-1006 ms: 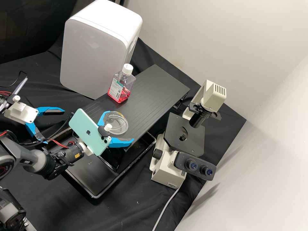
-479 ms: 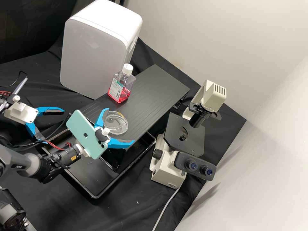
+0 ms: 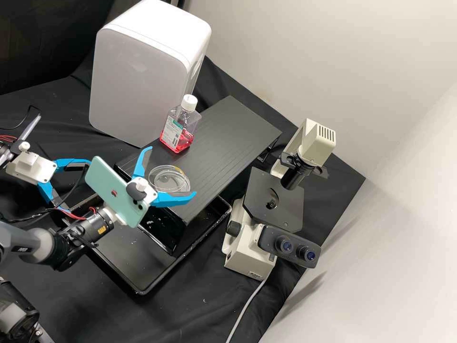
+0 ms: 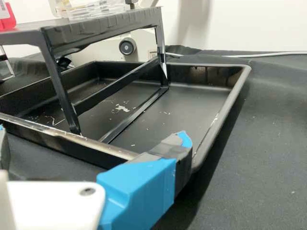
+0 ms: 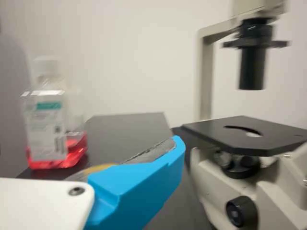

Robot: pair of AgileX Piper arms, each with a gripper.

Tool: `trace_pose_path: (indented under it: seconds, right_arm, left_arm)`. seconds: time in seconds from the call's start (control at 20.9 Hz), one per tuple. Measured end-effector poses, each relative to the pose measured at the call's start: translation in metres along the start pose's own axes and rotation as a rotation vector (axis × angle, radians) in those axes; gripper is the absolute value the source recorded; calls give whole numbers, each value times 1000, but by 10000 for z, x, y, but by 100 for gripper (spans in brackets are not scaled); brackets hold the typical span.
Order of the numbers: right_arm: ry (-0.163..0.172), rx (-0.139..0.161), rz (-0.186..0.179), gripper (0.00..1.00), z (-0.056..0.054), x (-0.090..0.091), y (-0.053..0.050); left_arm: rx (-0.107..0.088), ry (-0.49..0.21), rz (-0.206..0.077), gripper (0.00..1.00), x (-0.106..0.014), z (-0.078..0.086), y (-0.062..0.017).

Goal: Place the lid on the petri dish

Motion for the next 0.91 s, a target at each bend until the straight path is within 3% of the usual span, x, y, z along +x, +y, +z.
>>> trace_pose_path:
  seconds: [0.19, 0.38, 0.57, 0.91]
  right_arm:
    - [-46, -49, -74, 100, 24, 60, -142]
    - [-115, -67, -93, 100, 92, 73, -231]
    - [-165, -58, -79, 100, 142, 73, -235]
    - [-172, -54, -72, 100, 149, 72, -229]
  left_arm:
    - [0, 0, 0, 100, 0, 0, 0]
    - [0, 0, 0, 100, 0, 0, 0]
    - [0, 0, 0, 100, 0, 0, 0]
    - [0, 0, 0, 100, 0, 0, 0]
